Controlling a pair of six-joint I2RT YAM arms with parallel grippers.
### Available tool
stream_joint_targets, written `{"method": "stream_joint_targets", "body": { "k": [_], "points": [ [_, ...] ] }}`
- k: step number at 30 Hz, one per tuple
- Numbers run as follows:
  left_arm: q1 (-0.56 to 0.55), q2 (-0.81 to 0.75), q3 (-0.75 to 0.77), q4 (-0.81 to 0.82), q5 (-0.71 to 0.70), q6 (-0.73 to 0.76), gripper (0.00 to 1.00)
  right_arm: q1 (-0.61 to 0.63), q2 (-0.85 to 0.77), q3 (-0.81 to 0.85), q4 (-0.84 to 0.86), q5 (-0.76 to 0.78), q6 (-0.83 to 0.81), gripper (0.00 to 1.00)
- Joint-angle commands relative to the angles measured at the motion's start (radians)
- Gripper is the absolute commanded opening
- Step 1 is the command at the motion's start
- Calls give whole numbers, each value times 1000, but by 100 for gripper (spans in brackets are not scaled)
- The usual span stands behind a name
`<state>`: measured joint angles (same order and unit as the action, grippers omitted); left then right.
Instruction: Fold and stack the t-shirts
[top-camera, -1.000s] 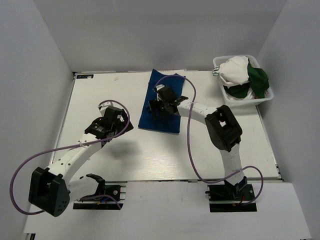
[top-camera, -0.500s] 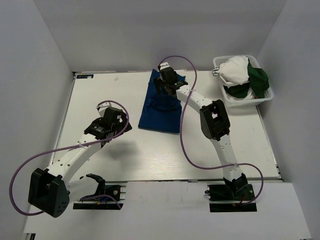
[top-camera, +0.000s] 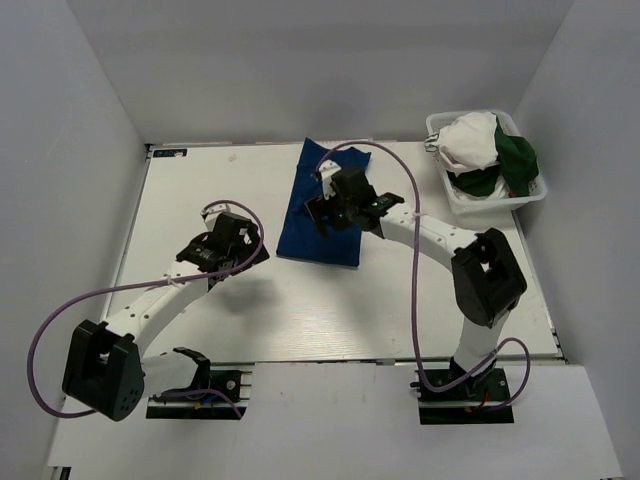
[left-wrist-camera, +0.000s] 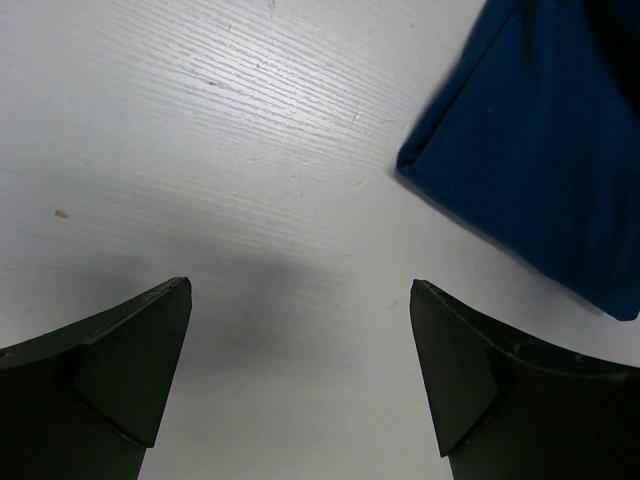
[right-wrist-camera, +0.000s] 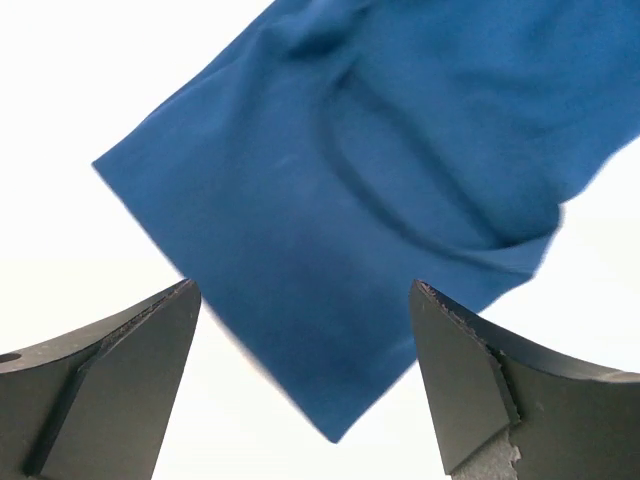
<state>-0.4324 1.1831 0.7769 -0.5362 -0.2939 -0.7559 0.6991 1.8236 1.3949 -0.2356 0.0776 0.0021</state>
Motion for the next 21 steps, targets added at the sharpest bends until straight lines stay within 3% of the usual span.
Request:
{"method": "stream_joint_targets", "body": {
  "k": [1, 5, 12, 16, 21],
  "points": [
    [1, 1, 22, 39, 33, 12, 100, 5, 16, -63, 26, -172, 24, 90],
    [1, 1, 13, 48, 33, 21, 100, -3, 72, -7, 4, -142, 19, 90],
    [1, 12, 45, 67, 32, 30, 100, -15, 325, 251, -160, -119, -47, 90],
    [1, 12, 45, 67, 22, 52, 100, -30, 344, 273, -90, -84, -13, 90],
    [1, 39, 54, 99, 41, 63, 100, -58, 356, 367, 65, 157, 50, 90]
  ]
}}
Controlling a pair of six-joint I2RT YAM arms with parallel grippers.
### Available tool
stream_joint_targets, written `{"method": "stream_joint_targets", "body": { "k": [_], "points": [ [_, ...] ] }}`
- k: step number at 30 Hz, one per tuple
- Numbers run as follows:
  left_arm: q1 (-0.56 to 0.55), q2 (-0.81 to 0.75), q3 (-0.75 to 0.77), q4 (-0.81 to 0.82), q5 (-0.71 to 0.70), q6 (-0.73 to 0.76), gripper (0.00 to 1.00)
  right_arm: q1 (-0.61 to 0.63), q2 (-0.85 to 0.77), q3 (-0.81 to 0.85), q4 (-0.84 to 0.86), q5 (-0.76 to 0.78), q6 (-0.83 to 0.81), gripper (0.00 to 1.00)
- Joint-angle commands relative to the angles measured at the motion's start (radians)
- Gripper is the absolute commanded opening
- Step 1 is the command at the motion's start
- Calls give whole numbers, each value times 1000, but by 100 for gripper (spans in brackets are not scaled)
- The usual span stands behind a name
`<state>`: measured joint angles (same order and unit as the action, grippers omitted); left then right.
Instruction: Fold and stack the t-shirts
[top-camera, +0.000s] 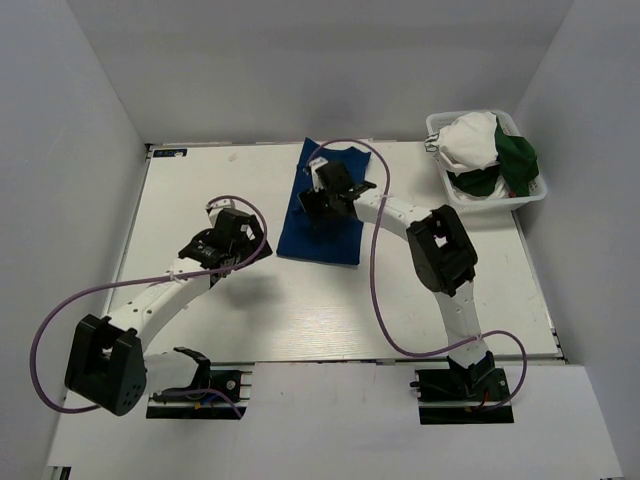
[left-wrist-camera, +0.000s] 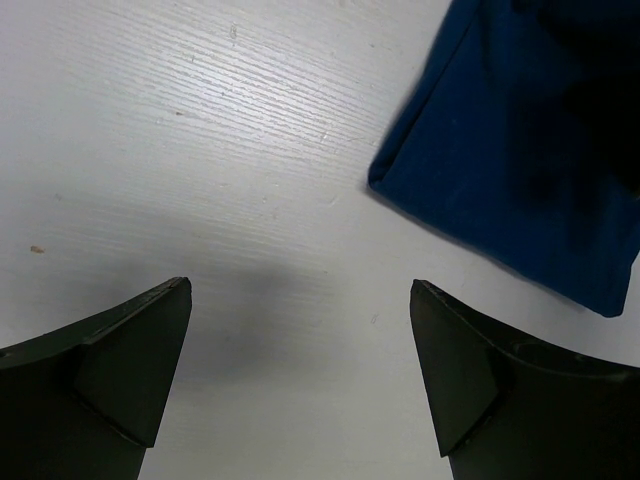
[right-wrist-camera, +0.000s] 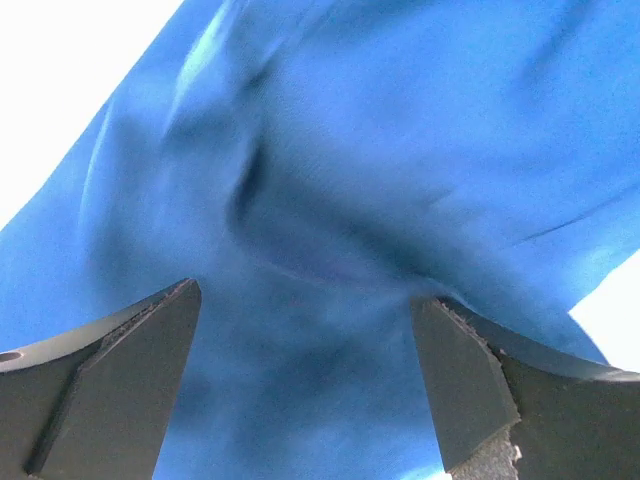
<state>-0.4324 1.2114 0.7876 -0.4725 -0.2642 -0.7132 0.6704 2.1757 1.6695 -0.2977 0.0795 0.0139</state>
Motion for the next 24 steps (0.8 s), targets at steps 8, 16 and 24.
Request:
{"method": "stream_joint_targets", "body": {
  "k": [8, 16, 24],
  "points": [
    [1, 100, 64, 63, 39, 55, 100, -95, 90, 301, 51, 128, 80, 90],
    [1, 253, 110, 144, 141, 112, 100, -94, -319, -265, 81, 2, 279, 90],
    [1, 396, 151, 244, 226, 158, 89, -89, -493, -611, 118, -222, 434, 90]
  ]
}}
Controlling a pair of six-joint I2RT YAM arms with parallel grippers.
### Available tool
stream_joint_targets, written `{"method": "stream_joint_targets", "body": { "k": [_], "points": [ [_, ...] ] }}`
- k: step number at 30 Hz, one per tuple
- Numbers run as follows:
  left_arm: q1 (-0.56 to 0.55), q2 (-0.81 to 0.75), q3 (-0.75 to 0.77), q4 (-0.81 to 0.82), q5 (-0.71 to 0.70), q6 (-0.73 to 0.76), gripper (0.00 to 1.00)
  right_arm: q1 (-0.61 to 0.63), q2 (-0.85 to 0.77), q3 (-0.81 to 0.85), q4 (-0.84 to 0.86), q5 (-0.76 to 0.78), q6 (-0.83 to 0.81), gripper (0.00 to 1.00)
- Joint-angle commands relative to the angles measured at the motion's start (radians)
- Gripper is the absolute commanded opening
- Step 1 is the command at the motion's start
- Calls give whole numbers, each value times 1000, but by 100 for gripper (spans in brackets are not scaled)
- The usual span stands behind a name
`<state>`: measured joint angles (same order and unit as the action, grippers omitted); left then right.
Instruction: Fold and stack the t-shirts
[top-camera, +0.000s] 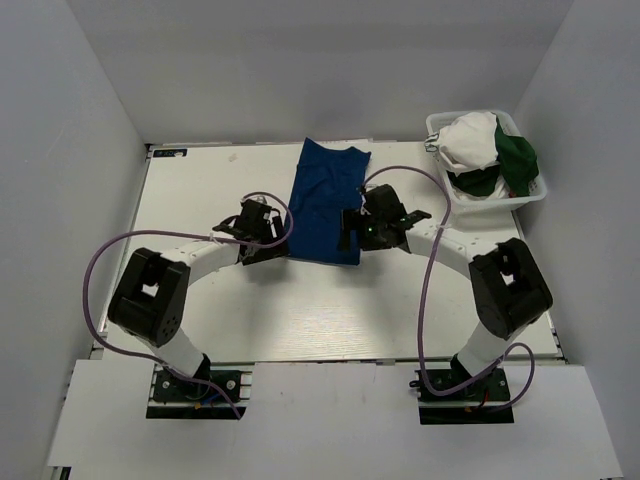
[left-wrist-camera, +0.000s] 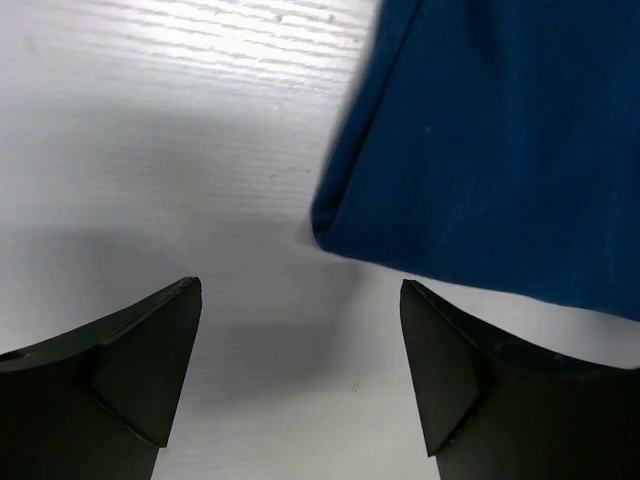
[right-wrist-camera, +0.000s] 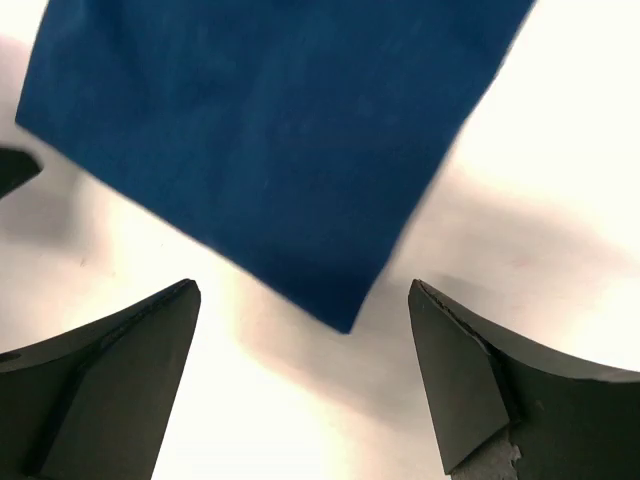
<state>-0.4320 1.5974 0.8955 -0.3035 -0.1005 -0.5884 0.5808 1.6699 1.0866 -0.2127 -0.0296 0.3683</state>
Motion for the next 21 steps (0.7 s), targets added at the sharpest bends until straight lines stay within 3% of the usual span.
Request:
{"method": "stream_joint_targets", "body": {
  "k": [1, 4, 7, 8, 13, 18, 21],
  "points": [
    [1, 24, 43, 75, 62, 33, 85, -2, 20, -33, 42, -110, 87, 90],
    [1, 81, 63, 92, 93, 33, 79, -4, 47, -54, 53, -92, 109, 90],
    [1, 119, 97, 83, 117, 42, 62, -4, 73, -63, 74, -104, 127, 89],
    [1, 128, 97, 83, 128, 42, 53, -6, 79, -68, 78, -108, 133, 86],
    [1, 128, 43, 128, 165, 42, 31, -6, 91, -99, 90, -101, 150, 67],
    [-8, 150, 43, 142, 183, 42, 0, -13, 105, -111, 105, -49, 159, 59],
    [-8, 159, 34, 142, 183, 42, 0, -15, 108, -116, 107, -27, 166, 53]
  ]
}}
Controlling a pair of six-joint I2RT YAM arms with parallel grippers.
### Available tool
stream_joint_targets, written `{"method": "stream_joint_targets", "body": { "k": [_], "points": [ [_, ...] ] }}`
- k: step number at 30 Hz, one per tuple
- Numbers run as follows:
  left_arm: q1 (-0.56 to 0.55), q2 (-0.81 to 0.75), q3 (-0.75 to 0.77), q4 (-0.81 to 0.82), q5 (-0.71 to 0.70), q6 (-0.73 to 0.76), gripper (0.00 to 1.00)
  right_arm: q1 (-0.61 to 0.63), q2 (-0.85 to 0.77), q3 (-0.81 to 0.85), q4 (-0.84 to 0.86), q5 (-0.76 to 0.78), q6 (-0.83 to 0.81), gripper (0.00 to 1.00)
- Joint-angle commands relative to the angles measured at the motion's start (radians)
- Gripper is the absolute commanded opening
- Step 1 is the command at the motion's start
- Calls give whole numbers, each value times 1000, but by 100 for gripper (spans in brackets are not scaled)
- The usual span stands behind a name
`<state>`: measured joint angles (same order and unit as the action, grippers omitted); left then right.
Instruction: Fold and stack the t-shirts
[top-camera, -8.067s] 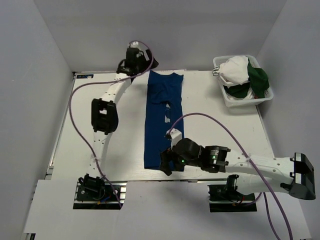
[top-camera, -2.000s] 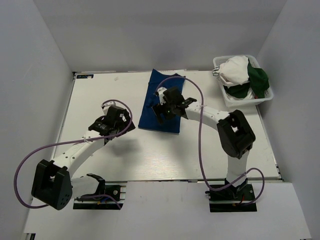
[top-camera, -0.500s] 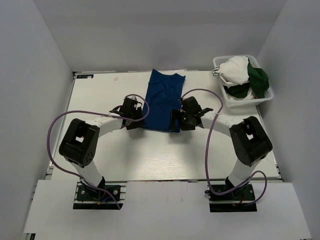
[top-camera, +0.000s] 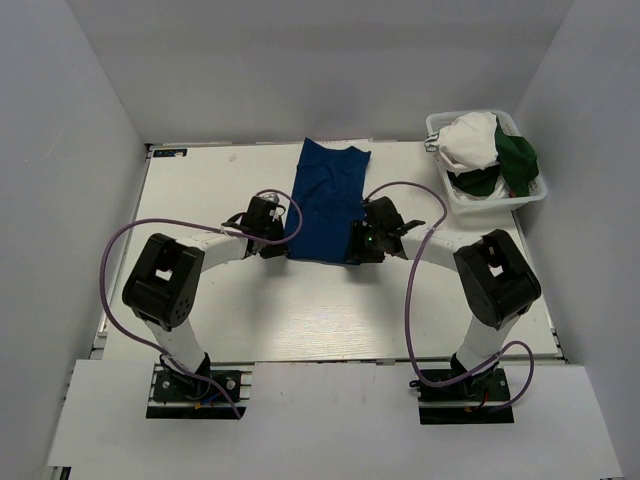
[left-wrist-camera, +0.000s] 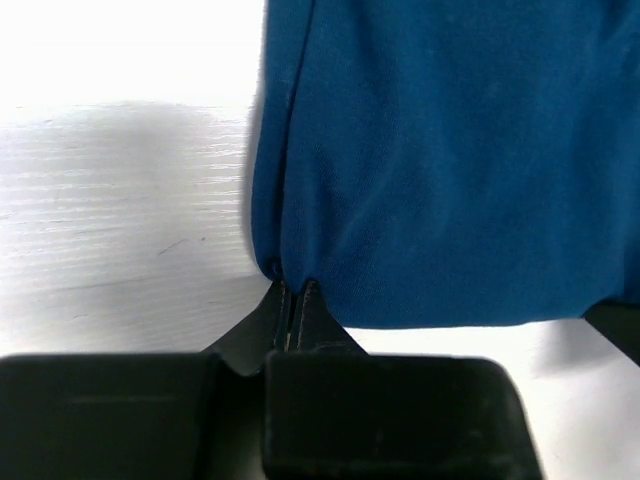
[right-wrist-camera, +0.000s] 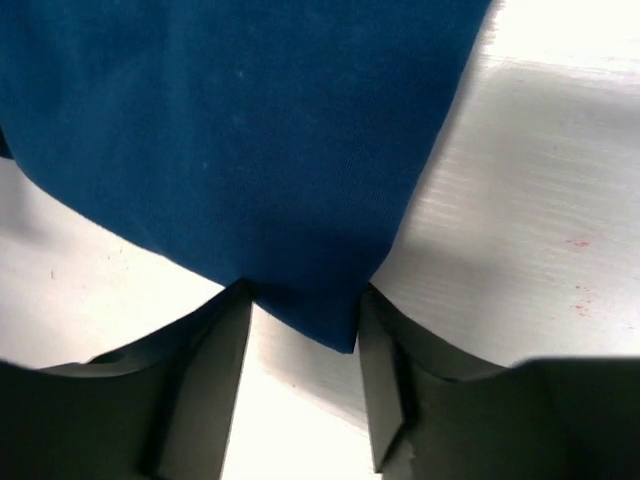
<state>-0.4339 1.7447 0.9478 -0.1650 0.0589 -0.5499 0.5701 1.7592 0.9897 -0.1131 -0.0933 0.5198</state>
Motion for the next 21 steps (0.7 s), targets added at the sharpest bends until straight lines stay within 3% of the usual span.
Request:
{"method": "stream_joint_targets", "body": {
  "k": [1, 5, 6, 9, 14, 21],
  "points": [
    [-6, 12, -27, 13, 24, 4, 0, -7, 16, -19, 16, 43, 17, 51],
    [-15, -14, -49, 25, 24, 4, 0, -10, -1, -37, 36, 63, 14, 24],
    [-25, -28, -66, 38, 24, 4, 0, -10, -6, -52, 36, 60, 0, 11],
    [-34, -124, -134, 51, 47, 4, 0, 10, -53, -72, -2, 38, -42, 0],
    [-63, -327, -263, 78, 108, -8, 0, 57, -245, -213, -108, 46, -44, 0],
    [-115, -667, -330, -82, 199, -73, 0, 152, -539, -263, -324, 0, -24, 0]
  ]
}}
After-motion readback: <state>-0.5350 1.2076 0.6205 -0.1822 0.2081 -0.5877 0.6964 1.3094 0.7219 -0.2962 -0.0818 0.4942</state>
